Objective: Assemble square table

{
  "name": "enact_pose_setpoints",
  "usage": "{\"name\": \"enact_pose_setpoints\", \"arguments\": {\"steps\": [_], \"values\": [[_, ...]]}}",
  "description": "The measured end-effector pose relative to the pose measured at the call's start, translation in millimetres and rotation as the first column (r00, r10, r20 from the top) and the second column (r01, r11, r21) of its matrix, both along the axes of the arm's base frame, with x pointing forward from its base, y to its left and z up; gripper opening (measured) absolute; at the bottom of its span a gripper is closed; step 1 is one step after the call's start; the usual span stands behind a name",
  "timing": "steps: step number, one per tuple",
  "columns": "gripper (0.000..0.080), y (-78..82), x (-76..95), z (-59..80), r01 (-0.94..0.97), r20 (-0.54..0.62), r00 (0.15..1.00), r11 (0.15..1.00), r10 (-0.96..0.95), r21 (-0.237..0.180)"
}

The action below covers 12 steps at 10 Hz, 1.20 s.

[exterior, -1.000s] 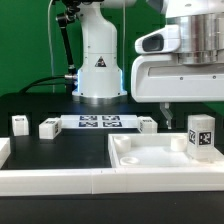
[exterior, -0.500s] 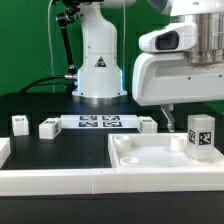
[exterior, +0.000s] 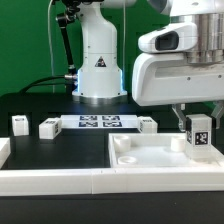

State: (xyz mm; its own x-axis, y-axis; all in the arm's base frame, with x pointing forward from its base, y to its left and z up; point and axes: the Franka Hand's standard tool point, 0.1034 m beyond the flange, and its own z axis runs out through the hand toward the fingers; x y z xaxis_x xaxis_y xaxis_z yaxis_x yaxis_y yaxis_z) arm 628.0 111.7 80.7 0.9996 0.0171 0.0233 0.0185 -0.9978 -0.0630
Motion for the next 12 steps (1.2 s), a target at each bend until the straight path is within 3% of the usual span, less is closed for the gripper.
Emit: {"name": "enact_pose_setpoints", "arguments": {"steps": [2,4,8,9,11,12], "values": [[0.0289,0.6,-0.2,-0.1,0.183,-0.013,0.983,0.983,-0.183,0.007],[0.0289,1.5,-1.5,-1.2,0.425,-0.04,0.905,0.905,-0.424,0.018],[0.0291,5.9,-4.6,-2.4,0.783,-0.082,0.62,0.622,-0.78,-0.003],[0.0291,6.0,-4.8,-2.6,0.855,-0.091,0.516,0.519,-0.852,-0.011],[0.0291,3.1,-3.7,-2.2,0.927,-0.116,0.372,0.376,-0.921,-0.013],[0.0291,1.0,-3.1,-1.9,0.939,-0.124,0.34,0.344,-0.932,-0.012]]}}
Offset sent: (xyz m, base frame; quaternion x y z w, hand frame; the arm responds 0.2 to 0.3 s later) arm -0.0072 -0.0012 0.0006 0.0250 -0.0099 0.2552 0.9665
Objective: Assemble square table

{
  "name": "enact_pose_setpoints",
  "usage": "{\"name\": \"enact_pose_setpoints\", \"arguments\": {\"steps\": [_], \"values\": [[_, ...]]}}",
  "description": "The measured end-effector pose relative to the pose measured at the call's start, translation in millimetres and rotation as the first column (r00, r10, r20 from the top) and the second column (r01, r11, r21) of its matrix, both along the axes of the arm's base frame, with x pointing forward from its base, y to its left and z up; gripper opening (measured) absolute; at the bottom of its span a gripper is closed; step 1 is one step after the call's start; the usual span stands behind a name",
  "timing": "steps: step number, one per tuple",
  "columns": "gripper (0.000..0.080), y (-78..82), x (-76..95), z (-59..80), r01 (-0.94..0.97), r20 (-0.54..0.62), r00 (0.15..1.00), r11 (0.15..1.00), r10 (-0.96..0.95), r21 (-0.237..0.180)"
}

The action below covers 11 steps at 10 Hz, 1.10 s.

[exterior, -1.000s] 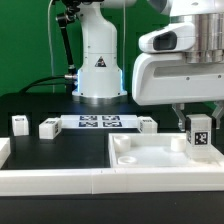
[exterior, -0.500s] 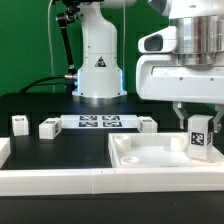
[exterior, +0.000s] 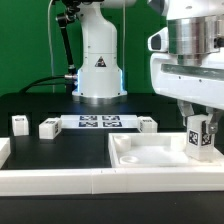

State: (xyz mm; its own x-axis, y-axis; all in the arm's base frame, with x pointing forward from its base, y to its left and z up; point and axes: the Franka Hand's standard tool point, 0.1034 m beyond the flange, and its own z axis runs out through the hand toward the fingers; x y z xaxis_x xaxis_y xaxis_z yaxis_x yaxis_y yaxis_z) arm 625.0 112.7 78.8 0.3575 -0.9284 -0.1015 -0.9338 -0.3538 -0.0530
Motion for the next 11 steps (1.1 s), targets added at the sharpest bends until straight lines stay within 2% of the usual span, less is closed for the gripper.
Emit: {"name": "enact_pose_setpoints", "arguments": {"steps": [2,4,6,7,9,11], "values": [[0.0291,2.1,-0.1,0.1,0.126,-0.015,0.992,0.992,-0.125,0.011],[0.0291,2.1,-0.1,0.0,0.121,-0.014,0.993,0.993,-0.121,0.011],[0.0603,2.0,0.2,0.8,0.004,0.002,1.0,1.0,-0.004,0.009],[0.0636,2.0,0.4,1.0,-0.061,0.01,0.998,0.998,0.061,0.007],[0.0647,0.1,1.0,0.7,-0.343,0.041,0.938,0.939,0.343,-0.018],[0.0649,-0.4,1.0,0.6,-0.478,0.055,0.876,0.878,0.479,-0.027]]}}
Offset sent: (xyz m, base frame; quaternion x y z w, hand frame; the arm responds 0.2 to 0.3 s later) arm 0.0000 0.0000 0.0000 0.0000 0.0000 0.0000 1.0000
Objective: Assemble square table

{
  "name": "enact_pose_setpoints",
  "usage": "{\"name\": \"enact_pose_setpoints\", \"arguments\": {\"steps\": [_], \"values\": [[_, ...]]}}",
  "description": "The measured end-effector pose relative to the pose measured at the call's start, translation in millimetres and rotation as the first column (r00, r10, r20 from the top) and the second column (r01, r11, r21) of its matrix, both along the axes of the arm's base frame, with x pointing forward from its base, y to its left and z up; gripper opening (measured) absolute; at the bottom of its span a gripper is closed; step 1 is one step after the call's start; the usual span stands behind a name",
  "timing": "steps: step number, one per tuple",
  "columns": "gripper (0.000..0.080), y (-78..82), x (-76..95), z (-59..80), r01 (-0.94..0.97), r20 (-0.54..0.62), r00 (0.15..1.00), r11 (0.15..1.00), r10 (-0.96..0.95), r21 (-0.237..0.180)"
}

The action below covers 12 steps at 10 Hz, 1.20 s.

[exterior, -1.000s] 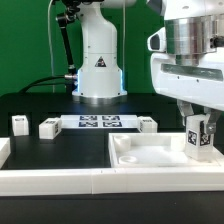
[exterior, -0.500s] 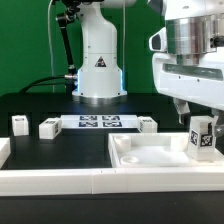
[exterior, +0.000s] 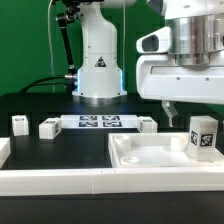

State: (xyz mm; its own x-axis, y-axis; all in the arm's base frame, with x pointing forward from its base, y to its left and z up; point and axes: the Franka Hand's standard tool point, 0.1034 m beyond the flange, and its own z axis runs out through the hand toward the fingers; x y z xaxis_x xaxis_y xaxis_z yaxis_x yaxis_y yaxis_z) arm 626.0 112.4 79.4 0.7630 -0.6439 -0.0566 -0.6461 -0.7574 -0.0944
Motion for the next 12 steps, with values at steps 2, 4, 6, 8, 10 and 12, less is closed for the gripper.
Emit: {"name": "enact_pose_setpoints", "arguments": {"steps": [2,4,6,8,10,12], "values": [[0.0649,-0.1,0.0,0.0,-0.126,0.013,0.992,0.992,0.126,-0.006],[0.0649,6.3,-1.6,0.0,-0.365,0.018,0.93,0.929,0.366,-0.056],[0.0649,3.5,-1.2,-0.5,-0.562,0.028,0.825,0.824,0.565,-0.072],[0.0649,10.0,-3.0,-1.1,-0.651,0.031,0.756,0.756,0.654,-0.075],[0.0649,7.3,-2.4,-0.9,-0.74,0.032,0.668,0.668,0.744,-0.084],[0.0411,6.9,-2.4,-1.1,-0.736,0.032,0.672,0.672,0.74,-0.083]]}}
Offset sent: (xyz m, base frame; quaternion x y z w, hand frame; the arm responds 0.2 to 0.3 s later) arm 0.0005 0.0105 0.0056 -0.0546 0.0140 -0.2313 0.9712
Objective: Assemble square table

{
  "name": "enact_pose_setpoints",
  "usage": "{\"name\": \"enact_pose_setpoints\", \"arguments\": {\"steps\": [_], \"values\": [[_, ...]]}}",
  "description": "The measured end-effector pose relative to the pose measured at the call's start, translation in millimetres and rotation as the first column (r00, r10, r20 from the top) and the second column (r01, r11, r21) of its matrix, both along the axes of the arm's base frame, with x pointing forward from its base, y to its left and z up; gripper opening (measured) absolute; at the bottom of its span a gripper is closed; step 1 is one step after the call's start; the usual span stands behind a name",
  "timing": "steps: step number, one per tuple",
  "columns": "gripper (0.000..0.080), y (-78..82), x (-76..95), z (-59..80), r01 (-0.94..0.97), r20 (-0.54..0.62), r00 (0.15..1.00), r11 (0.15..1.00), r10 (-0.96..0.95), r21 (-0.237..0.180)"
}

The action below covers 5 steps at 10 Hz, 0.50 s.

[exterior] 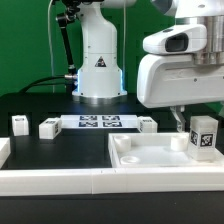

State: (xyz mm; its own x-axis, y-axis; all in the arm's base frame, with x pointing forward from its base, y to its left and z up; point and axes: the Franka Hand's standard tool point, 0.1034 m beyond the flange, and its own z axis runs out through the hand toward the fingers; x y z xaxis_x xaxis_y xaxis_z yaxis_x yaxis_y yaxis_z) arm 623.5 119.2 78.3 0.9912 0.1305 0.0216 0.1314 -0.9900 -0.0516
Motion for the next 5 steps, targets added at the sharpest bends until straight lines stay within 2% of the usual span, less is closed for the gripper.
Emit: {"name": "enact_pose_setpoints", "arguments": {"steps": [1,2,4,5], "values": [[0.0411,-0.2,0.1,0.0,0.006,0.0,1.0,1.0,-0.006,0.0],[0.029,-0.3,0.1,0.0,0.026,-0.001,1.0,1.0,-0.026,0.0],[0.029,0.0,0.1,0.1,0.095,-0.005,0.995,0.995,-0.095,0.003],[0.029,-0.1,0.2,0.0,0.247,-0.013,0.969,0.969,-0.247,0.005]]}}
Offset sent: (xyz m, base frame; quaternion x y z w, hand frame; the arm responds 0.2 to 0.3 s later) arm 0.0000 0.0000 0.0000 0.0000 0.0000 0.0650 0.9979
